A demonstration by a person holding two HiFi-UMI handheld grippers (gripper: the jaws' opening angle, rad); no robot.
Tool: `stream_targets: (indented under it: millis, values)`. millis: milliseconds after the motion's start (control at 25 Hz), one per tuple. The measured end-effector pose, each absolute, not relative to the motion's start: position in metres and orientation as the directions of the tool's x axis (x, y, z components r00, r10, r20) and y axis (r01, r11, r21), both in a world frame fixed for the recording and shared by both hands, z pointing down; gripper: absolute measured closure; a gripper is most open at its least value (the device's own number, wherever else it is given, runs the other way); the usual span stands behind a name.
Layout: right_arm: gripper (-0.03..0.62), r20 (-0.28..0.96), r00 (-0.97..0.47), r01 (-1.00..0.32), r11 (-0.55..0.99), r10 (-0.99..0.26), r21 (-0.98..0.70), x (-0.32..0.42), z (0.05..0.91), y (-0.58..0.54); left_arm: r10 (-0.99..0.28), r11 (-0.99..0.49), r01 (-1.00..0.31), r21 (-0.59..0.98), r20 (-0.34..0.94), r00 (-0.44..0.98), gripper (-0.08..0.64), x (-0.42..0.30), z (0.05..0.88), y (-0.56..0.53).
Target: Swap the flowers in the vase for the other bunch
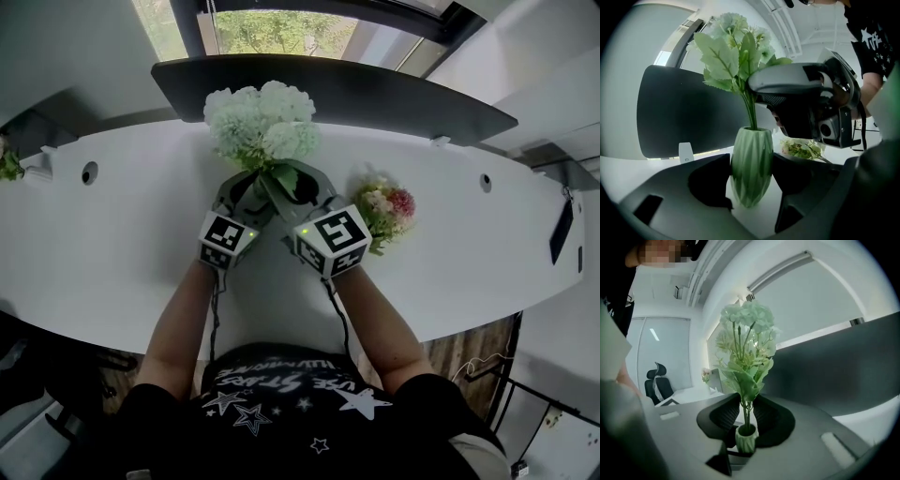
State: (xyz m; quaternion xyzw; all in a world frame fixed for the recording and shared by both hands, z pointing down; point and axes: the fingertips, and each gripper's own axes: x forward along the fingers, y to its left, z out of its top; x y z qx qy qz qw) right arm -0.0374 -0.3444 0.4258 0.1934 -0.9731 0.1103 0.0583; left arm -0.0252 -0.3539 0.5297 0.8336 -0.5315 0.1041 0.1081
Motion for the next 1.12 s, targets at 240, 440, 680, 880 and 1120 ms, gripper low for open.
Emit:
stream_targets:
  millis: [240, 440, 680, 880, 1120]
  values:
    - [0.511, 0.088, -0.928, -0.371, 0.912, -0.361, -0.174, -0.037, 0.392, -0.343, -0.864, -0.416, -0.907, 0.064, 0.284, 0.416, 0.282, -0.024, 0.53, -0.354]
    - [0.514, 0.007, -0.928, -0.366, 0.911, -0.372, -0.189, -0.028, 0.353, -0.34, -0.862, -0.418, -0.906, 0.06, 0.288, 0.417, 0.281, -0.022, 0.529, -0.354]
    - [0.514, -0.033, -0.919, -0.378, 0.903, -0.393, -0.204, -0.021, 0.334, -0.336, -0.855, -0.421, -0.904, 0.072, 0.301, 0.422, 0.281, -0.027, 0.54, -0.353]
    - [0.514, -0.052, -0.908, -0.392, 0.886, -0.417, -0.248, -0.013, 0.326, -0.329, -0.857, -0.411, -0.91, 0.05, 0.319, 0.405, 0.275, -0.034, 0.54, -0.344]
    - [0.515, -0.063, -0.904, -0.399, 0.887, -0.424, -0.233, -0.007, 0.32, -0.325, -0.878, -0.379, -0.923, 0.066, 0.291, 0.381, 0.267, -0.042, 0.53, -0.332]
